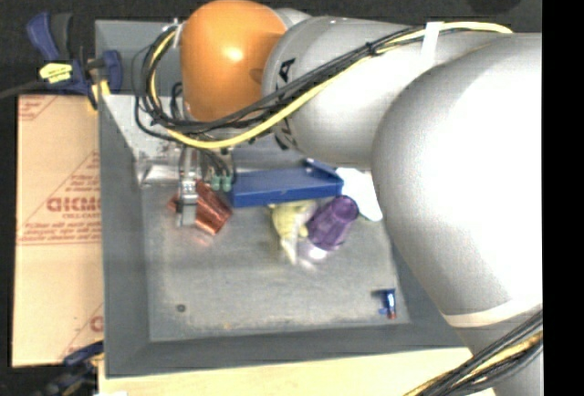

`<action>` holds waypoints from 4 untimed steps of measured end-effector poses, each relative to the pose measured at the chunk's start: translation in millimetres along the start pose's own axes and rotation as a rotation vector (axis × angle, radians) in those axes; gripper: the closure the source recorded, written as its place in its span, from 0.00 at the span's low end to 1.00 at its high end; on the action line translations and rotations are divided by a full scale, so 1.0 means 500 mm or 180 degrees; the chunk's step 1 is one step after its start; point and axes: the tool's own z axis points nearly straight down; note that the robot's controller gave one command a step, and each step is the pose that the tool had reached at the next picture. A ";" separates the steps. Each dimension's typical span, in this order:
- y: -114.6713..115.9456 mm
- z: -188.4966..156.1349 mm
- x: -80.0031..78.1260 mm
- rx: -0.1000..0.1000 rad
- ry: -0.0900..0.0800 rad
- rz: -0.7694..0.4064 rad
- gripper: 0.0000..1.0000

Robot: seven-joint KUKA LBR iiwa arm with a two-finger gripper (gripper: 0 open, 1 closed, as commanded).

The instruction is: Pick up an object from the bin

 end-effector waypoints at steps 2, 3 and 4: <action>-0.124 0.161 0.010 -0.0012 -0.0035 0.0121 0.00; -0.155 0.166 0.017 -0.0022 -0.0038 0.0456 0.00; -0.153 0.155 0.012 -0.0015 -0.0045 0.0406 0.00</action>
Offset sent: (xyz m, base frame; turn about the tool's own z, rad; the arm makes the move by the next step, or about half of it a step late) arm -0.0083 -0.0723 -0.0968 0.0436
